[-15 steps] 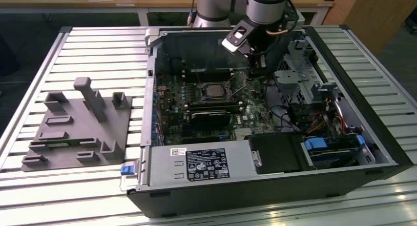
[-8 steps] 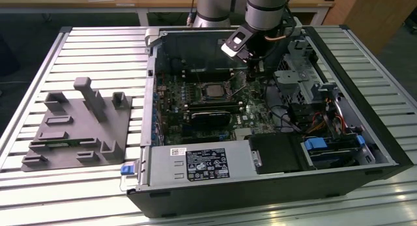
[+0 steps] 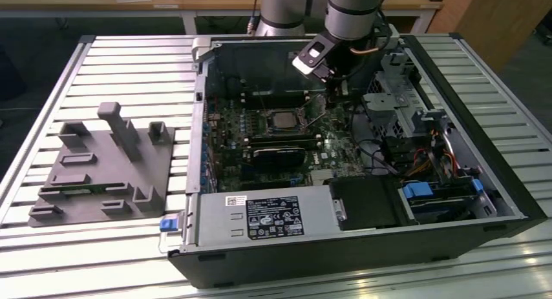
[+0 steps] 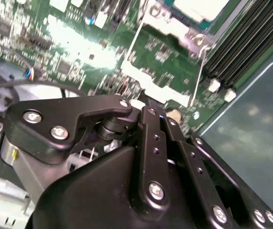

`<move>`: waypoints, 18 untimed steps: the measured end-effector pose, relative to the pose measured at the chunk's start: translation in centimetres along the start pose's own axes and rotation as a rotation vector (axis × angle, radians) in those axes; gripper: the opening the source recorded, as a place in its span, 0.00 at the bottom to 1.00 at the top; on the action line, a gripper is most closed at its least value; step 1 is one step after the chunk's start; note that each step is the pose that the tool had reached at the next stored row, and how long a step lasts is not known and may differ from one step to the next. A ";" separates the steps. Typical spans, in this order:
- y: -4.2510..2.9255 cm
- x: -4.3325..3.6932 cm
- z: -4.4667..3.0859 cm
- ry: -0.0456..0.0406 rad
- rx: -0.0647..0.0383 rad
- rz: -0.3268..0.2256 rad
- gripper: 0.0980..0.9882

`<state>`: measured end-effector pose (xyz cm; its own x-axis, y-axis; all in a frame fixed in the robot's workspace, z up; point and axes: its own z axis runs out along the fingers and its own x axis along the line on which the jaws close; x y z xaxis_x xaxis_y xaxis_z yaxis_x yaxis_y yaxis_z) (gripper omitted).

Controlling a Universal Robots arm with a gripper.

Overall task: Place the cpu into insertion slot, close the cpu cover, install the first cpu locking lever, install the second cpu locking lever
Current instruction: 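Close the cpu cover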

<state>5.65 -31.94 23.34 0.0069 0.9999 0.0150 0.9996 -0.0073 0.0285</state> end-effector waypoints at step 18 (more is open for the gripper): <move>-2.24 -0.01 -0.05 0.0002 0.016 0.000 0.01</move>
<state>3.41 -31.94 23.33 0.0070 0.9999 0.0152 0.9999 -0.0072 0.0123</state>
